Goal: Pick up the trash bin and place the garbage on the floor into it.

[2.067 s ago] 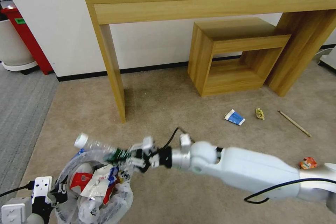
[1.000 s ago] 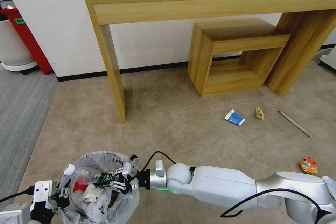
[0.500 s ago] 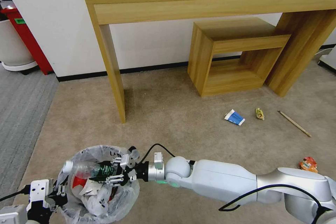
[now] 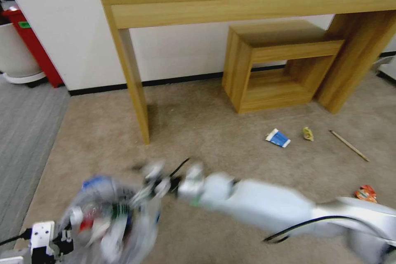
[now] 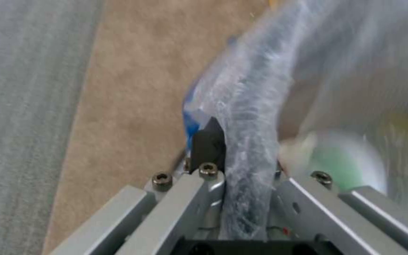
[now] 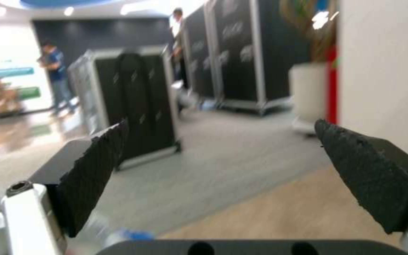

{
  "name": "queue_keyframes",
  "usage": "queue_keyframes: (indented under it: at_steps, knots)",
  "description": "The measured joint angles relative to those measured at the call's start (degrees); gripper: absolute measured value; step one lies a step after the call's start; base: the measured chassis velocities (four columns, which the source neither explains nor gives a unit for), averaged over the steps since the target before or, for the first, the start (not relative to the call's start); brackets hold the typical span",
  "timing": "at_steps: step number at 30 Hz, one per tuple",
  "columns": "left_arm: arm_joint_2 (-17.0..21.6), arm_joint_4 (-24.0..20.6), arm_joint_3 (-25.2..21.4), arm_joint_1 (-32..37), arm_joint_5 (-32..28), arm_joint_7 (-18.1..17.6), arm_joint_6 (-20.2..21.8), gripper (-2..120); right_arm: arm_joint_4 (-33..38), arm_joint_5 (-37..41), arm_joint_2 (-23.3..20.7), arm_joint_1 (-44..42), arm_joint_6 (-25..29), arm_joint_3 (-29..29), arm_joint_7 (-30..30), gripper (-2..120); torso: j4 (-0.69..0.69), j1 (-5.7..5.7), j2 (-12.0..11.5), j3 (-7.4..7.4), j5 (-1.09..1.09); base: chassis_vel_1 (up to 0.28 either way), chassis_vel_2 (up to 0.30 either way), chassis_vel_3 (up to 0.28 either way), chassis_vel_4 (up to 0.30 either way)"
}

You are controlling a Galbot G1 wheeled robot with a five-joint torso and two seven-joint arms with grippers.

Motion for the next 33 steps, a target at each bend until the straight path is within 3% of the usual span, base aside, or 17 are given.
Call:
queue_keyframes:
  at_steps: [1,3,5,14,22,30,33]
  knots:
    - [-0.12,0.00,0.30,-0.01,0.28,0.36,0.00,0,0.87,0.41,-1.08,-0.31,-0.09,2.22,-0.02,100,0.03,-0.02,0.02,-0.05,-0.20,0.000,0.000,0.000,0.000]
    - [-0.17,-0.03,0.46,-0.03,0.50,0.49,-0.01,0,1.14,0.54,-1.72,-0.73,-0.09,3.35,-0.02,100,0.01,-0.02,0.01,-0.05,-0.20,0.000,0.000,0.000,0.000]
    - [-0.55,-0.17,1.04,0.05,1.56,0.58,-0.04,0,1.80,0.54,-3.60,-3.01,-0.15,5.93,-0.13,100,0.03,-0.02,0.00,-0.02,-0.02,0.000,0.000,0.000,0.000]
    - [-0.57,-0.81,1.35,0.66,2.56,1.24,-0.17,0,4.70,-1.44,-7.99,-7.64,1.34,9.48,0.21,100,0.02,-0.02,0.00,-0.03,-0.09,0.000,0.000,0.000,0.000]
    - [-0.72,-0.93,1.37,1.34,3.55,2.09,-0.46,0,5.49,-1.57,-12.11,-8.47,1.71,16.62,1.70,100,0.03,-0.02,0.01,-0.03,-0.09,0.000,0.000,0.000,0.000]
    - [0.26,-1.00,0.14,1.45,1.66,2.67,-0.26,0,6.29,-3.64,-16.48,-15.70,1.38,27.30,5.00,100,0.02,-0.02,0.01,-0.03,-0.09,0.000,0.000,0.000,0.000]
    - [0.57,-1.03,-0.57,1.42,1.03,3.33,-0.03,0,6.88,-7.34,-17.17,-23.22,0.69,35.10,7.68,100,0.03,-0.02,0.01,-0.03,-0.10,0.000,0.000,0.000,0.000]
